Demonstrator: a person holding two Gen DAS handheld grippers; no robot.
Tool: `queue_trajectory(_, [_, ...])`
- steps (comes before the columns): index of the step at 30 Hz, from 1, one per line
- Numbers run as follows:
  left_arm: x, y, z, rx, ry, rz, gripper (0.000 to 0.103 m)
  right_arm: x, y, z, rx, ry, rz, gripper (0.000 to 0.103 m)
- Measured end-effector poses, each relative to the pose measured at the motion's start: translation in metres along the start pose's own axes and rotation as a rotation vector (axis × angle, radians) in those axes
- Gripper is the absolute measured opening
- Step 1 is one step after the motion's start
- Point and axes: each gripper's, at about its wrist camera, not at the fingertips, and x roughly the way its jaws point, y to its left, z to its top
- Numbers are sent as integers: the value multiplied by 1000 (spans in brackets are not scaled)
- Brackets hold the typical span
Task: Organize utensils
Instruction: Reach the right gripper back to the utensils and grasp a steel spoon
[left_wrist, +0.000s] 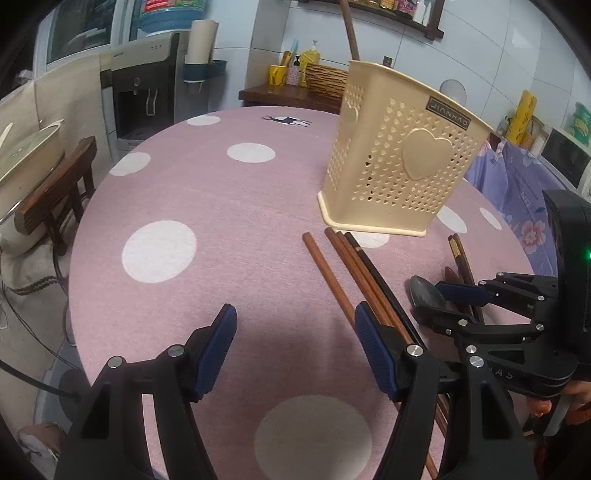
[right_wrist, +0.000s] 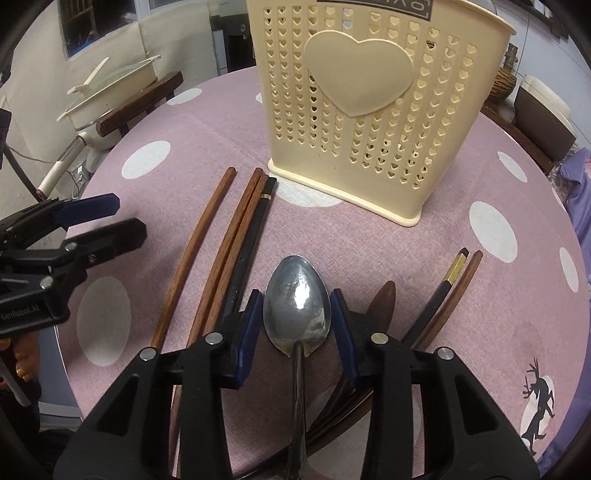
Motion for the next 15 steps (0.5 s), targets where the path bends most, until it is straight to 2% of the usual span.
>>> queue_trajectory(7, [13,-10,5,25,29,-10,57,-8,-6,1,45,-29,35,38])
queue_trajectory(10, [19,-13,9,33,45,-19,50,-21,-9,1,62,-70,35,38])
queue_trajectory(13, [28,-17,13,42,67,-20,39,-37,-13,2,81,-120,30,38])
queue_trajectory(15, [34,-19,16,43,78,-19,36,-50,-15,1,90,-161,25,38])
